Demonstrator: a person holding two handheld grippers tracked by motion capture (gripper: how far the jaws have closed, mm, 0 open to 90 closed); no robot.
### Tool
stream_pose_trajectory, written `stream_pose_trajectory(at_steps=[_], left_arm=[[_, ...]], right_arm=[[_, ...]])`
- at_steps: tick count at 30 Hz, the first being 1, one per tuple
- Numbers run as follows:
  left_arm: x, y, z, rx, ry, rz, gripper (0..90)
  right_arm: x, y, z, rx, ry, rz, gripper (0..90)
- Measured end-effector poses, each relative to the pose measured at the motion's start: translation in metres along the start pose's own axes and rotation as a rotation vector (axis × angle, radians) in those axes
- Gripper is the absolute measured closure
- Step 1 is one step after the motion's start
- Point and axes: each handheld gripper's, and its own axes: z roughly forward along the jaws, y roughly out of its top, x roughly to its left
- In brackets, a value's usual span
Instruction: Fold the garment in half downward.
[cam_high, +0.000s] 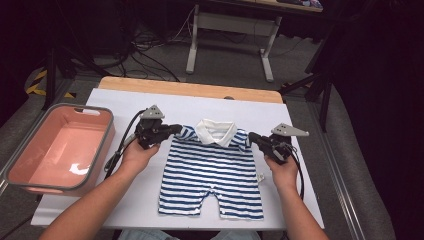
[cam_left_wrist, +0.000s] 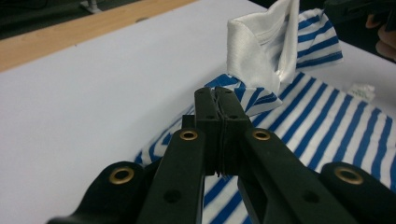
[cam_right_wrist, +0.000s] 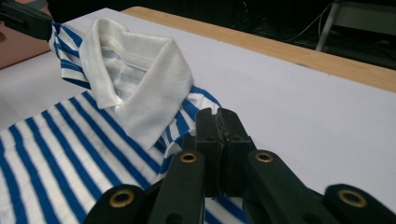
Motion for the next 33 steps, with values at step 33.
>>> stream_pose_trajectory(at_steps=[33], left_arm=[[-0.067, -0.073, -0.043, 0.098, -0.083, 0.125, 89.3]], right_arm=[[0.063, -0.065, -0.066, 0.013, 0.098, -0.042, 88.5]])
